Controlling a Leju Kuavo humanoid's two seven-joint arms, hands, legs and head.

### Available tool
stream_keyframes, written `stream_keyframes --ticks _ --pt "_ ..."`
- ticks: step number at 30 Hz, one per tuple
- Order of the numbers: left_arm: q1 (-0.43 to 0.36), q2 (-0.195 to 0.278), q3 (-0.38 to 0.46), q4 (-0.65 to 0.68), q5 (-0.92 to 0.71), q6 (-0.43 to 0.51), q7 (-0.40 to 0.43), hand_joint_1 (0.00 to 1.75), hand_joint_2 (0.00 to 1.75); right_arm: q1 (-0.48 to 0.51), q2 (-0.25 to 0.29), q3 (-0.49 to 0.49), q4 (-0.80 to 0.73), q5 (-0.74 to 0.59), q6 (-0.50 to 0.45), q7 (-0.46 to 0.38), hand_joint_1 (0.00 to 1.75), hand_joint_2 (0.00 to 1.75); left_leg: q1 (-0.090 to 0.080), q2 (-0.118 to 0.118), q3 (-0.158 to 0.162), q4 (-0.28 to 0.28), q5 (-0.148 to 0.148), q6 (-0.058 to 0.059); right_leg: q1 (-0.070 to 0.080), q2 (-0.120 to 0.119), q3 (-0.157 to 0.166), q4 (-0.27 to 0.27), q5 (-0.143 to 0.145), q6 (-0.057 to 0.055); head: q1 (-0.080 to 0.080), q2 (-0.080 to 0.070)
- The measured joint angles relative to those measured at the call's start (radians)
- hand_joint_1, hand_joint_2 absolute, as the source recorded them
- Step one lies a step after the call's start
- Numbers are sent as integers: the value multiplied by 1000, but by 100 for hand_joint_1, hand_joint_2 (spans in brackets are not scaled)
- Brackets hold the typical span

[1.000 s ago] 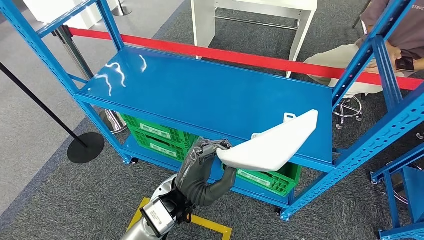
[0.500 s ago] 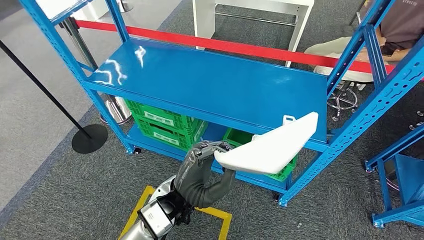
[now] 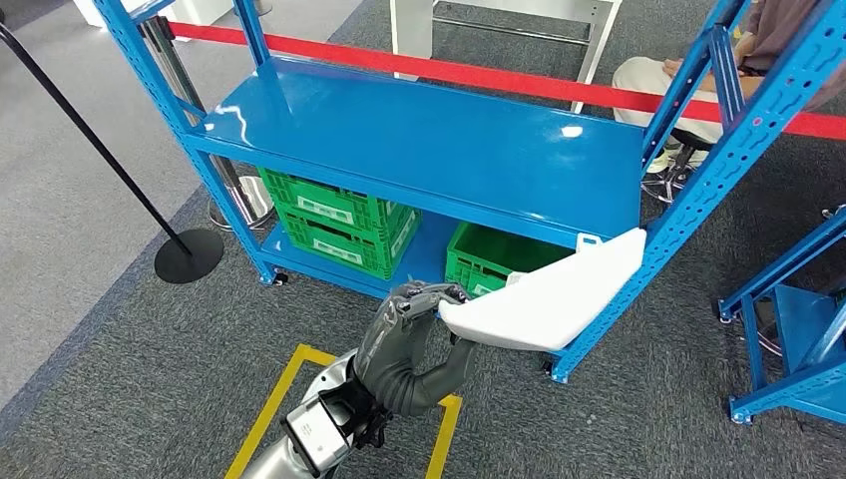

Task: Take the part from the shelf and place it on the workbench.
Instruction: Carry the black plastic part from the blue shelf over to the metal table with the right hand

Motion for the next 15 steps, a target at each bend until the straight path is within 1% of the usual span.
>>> stream_keyframes --ticks 1,2,3,4,5,6,7,8,9,10,11,12,13,14,15 --pt "0 1 0 0 0 0 2 175 175 -1 0 0 0 0 2 0 0 0 2 -1 -5 7 -11 -6 -1 -2 -7 1 9 -9 1 0" --pt "0 2 0 0 1 0 3 175 175 -2 0 0 0 0 4 1 0 0 4 -2 -14 29 -42 -12 -2 -4 -17 0 20 -17 0 0" --pt "0 3 0 0 1 0 4 175 175 -3 0 -1 0 -1 7 2 0 0 6 -3 -28 70 -90 -18 -4 -6 -30 -1 33 -23 0 0" --pt "0 4 0 0 1 0 5 175 175 -4 0 -1 0 -1 9 3 0 0 9 -4 -44 129 -146 -23 -4 -6 -44 0 46 -26 -2 0" --pt "0 6 0 0 2 0 5 175 175 -3 0 -1 0 -1 11 5 0 0 11 -4 -59 197 -191 -27 -4 -7 -59 1 59 -27 -5 0" --pt "0 8 0 0 2 0 6 175 175 -3 0 -1 0 0 12 6 0 0 14 -4 -68 254 -213 -30 -4 -8 -74 1 71 -26 -6 0" --pt "0 10 0 0 2 0 6 175 175 -2 0 -1 0 0 12 7 0 0 16 -4 -65 289 -212 -31 -4 -9 -89 2 83 -24 -7 0" --pt "0 12 0 0 2 1 6 175 175 -2 -1 -1 0 1 13 7 0 0 19 -4 -45 289 -192 -31 -4 -10 -104 2 94 -22 -8 0" --pt "0 12 0 -1 2 1 7 175 175 -2 -1 -1 0 2 13 7 0 0 20 -4 -6 252 -164 -30 -4 -10 -117 3 105 -19 -8 0" --pt "-1 12 0 -2 3 2 8 175 175 -2 -1 -1 0 3 14 7 0 0 21 -4 49 186 -145 -29 -4 -10 -127 3 115 -15 -9 0" --pt "-1 11 0 -3 3 2 9 175 175 -2 0 -1 0 5 14 7 0 0 21 -4 109 105 -140 -26 -3 -10 -135 3 124 -10 -9 0" --pt "-3 10 1 -4 3 4 10 175 175 -3 0 -1 0 6 14 7 0 0 19 -5 157 36 -147 -23 -2 -10 -140 3 133 -4 -8 0" --pt "-4 9 1 -6 3 5 11 175 175 -3 0 -1 0 8 15 7 0 0 17 -5 186 -10 -157 -21 -2 -10 -144 2 143 2 -8 0" --pt "-5 9 1 -6 2 7 11 175 175 -3 0 -1 0 10 17 7 0 0 13 -6 193 -32 -162 -16 -3 -11 -148 0 153 10 -7 0" --pt "-6 9 1 -6 1 8 13 175 175 -3 0 -1 0 13 18 7 0 0 12 -5 185 -37 -158 -9 -5 -12 -153 -2 162 17 -6 0"
